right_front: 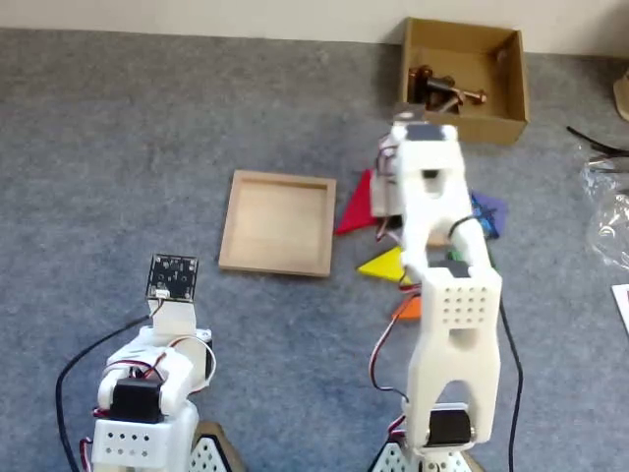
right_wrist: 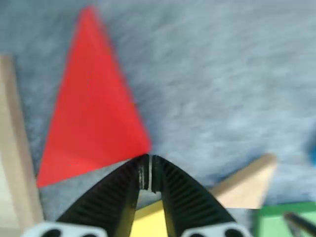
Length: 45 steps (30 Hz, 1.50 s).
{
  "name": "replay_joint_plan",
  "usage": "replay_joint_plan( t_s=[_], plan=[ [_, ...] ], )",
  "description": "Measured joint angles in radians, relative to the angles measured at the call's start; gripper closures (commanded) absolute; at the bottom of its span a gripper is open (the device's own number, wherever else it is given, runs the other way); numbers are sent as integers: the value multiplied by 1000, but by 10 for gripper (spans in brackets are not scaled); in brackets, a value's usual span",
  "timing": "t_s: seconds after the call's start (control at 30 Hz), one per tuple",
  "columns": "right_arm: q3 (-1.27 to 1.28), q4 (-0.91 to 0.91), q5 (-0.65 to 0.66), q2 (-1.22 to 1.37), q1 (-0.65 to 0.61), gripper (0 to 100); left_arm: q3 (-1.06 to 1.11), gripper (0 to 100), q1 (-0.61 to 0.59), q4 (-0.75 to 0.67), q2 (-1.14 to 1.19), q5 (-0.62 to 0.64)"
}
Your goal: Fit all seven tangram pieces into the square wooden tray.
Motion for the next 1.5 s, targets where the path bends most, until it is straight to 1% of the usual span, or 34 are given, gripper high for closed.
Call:
replay_joint_plan(
  t_s=[0.1,0.2,0.4,0.53,0.6,0.9,0.97,1.1,1.2,1.33,1.5],
  plan=[
    [-54,41,32,0,20,968,0,995,0,0,0,0],
    [-112,100,18,2,17,968,0,995,0,0,0,0],
    [-230,222,-141,2,-18,967,0,995,0,0,0,0],
    [-255,242,-302,2,-81,967,0,995,0,0,0,0],
    [-256,245,-362,2,-109,967,0,995,0,0,0,0],
    [-256,245,-404,2,-169,966,0,995,0,0,0,0],
    [-256,244,-439,2,-172,945,0,995,0,0,0,0],
    [-256,229,-526,2,-172,848,0,995,0,0,0,0],
    [-256,224,-585,11,-173,793,0,995,0,0,0,0],
    [-265,201,-647,107,-176,777,0,995,0,0,0,0],
    [-288,175,-655,172,-181,776,0,995,0,0,0,0]
  ],
)
